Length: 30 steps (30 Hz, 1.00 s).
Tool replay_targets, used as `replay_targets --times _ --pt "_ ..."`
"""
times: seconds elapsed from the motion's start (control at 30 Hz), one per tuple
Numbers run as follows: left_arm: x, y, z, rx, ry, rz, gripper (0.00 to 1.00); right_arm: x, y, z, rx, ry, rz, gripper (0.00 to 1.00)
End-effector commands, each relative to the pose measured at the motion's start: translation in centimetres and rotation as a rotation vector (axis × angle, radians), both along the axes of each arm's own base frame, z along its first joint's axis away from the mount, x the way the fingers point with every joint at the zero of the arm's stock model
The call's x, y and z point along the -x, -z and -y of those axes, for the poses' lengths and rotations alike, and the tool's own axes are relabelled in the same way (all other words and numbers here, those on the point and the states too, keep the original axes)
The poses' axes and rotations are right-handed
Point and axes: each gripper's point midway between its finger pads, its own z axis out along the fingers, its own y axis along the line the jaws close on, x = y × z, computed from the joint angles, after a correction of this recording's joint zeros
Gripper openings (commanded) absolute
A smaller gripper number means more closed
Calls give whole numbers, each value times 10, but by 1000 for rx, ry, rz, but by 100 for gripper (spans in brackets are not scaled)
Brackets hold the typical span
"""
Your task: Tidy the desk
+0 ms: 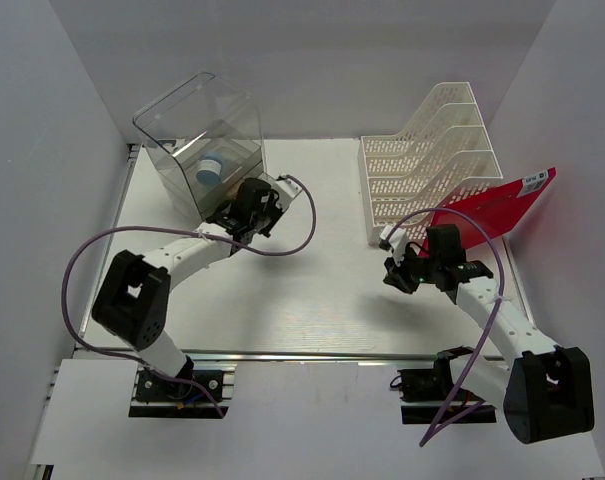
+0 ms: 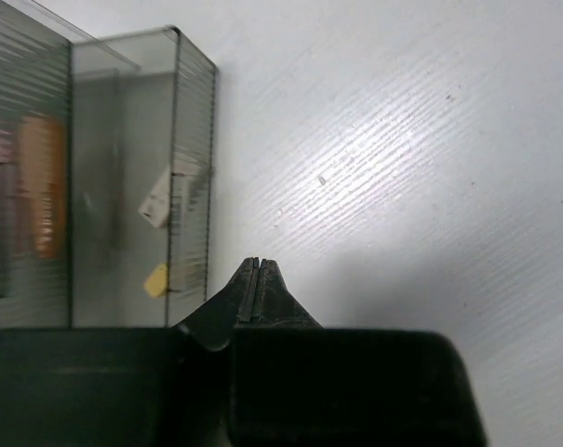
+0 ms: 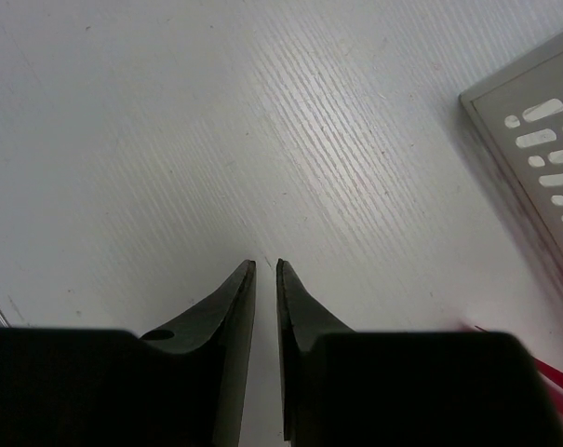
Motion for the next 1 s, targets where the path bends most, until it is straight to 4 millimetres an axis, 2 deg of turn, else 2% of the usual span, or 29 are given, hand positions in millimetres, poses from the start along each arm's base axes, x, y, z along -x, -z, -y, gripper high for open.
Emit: replay_targets --times 0.0,0.23,0.33,0.4,0.43,0.47,0.57,0.7,0.8,0.83,0.93,0.97 --pt "5 17 9 49 -15 -74 0 -1 2 2 5 4 -4 21" --pt "-14 44 -31 -70 -298 -42 0 0 6 2 10 0 -19 21" --pt "-20 43 -38 -102 -355 -1 0 -1 7 2 14 -2 -25 21" --pt "-24 51 -43 -145 -378 3 0 0 7 2 14 -3 -25 21" --pt "-28 50 -48 -164 -408 20 0 -1 7 2 13 0 -23 21" --pt "-28 60 -52 -192 -430 12 0 -1 7 2 12 -2 -25 21" --pt "-30 69 -63 -253 -481 23 0 0 7 2 12 -3 -26 21" --pt "-33 71 -72 -296 -514 56 2 0 6 1 9 -5 -25 21" --pt "-39 65 -74 -294 -541 100 15 0 7 1 10 -6 -25 20" --pt "-40 64 -75 -301 -541 108 25 1 7 1 11 -9 -27 20" --pt "-45 60 -76 -315 -558 128 43 0 7 1 10 -7 -29 21" --pt "-48 60 -75 -320 -561 128 46 0 7 1 10 -8 -30 20"
